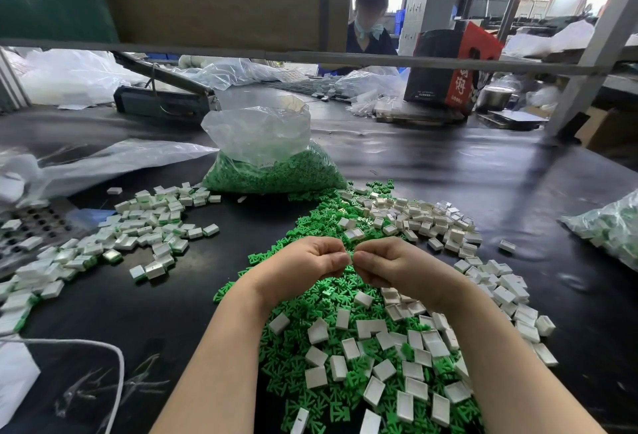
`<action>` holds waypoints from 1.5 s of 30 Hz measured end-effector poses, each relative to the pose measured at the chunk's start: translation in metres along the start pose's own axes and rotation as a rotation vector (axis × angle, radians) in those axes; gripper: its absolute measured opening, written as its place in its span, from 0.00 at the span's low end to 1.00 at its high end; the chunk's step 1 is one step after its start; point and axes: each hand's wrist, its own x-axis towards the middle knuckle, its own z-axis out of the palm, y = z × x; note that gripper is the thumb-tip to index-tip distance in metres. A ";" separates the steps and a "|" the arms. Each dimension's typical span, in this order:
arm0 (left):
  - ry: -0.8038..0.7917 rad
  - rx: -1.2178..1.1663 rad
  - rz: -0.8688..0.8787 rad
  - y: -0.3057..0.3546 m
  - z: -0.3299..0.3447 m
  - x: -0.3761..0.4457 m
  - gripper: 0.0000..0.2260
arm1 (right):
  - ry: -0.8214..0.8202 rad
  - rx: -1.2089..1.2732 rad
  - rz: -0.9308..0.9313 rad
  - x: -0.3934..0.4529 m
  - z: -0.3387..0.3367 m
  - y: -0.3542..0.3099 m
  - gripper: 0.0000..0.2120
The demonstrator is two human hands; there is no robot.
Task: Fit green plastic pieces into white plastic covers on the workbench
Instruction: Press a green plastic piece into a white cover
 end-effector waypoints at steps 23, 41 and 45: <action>0.037 -0.118 0.105 0.011 0.001 -0.008 0.10 | 0.010 0.127 -0.078 0.001 -0.004 0.004 0.13; 0.008 -0.038 0.094 0.009 0.001 -0.006 0.13 | -0.024 0.148 -0.058 0.002 0.000 0.002 0.12; 0.005 0.007 0.108 0.009 -0.001 -0.008 0.13 | -0.031 0.115 -0.058 0.002 0.002 0.000 0.14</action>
